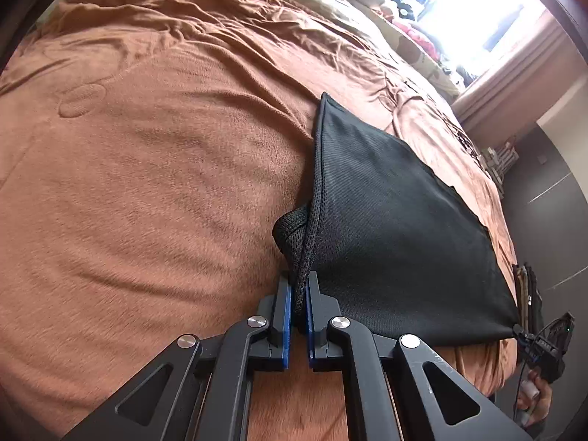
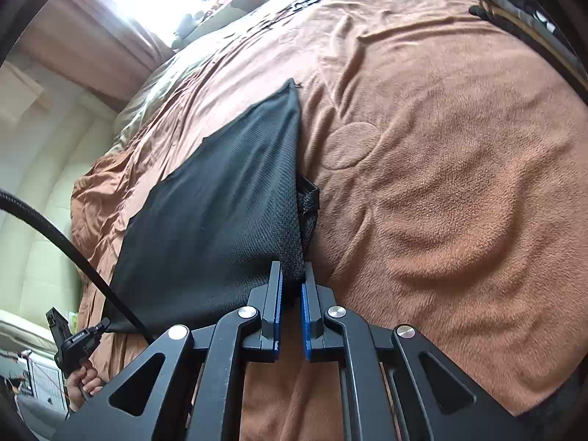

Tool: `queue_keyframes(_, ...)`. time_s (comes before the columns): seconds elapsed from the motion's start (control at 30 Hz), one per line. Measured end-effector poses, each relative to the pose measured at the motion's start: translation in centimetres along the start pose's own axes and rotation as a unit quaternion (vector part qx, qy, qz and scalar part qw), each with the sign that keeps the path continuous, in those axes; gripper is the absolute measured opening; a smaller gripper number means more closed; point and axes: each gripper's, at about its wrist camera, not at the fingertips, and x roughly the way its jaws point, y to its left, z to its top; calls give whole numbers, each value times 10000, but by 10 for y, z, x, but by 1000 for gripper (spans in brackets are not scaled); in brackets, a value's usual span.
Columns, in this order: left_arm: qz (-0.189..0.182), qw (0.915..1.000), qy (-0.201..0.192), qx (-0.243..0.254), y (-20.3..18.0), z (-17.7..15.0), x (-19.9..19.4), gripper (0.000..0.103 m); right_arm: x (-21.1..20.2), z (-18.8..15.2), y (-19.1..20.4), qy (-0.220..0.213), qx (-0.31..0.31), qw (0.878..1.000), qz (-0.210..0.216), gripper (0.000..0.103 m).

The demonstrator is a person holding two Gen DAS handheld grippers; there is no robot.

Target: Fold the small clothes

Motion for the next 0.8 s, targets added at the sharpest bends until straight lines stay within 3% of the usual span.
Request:
queue_keyframes(0.47, -194, 9997, -129, -75, 20, -42, -39, 6, -34, -44, 2, 159, -390, 9989, -183, 5)
queue_keyframes(0.63, -352, 9993, -123, -79, 27, -60, -46, 7, -47, -60, 7, 50, -564, 9964, -639, 9)
queue_keyframes(0.73, -334, 9993, -105, -98, 30, -64, -43, 10, -58, -68, 23, -125, -888, 9904, -1050, 11)
queue_keyframes(0.8, -464, 9986, -43, -244, 36, -67, -40, 24, -66, -72, 32, -249, -1011, 9876, -1175, 19)
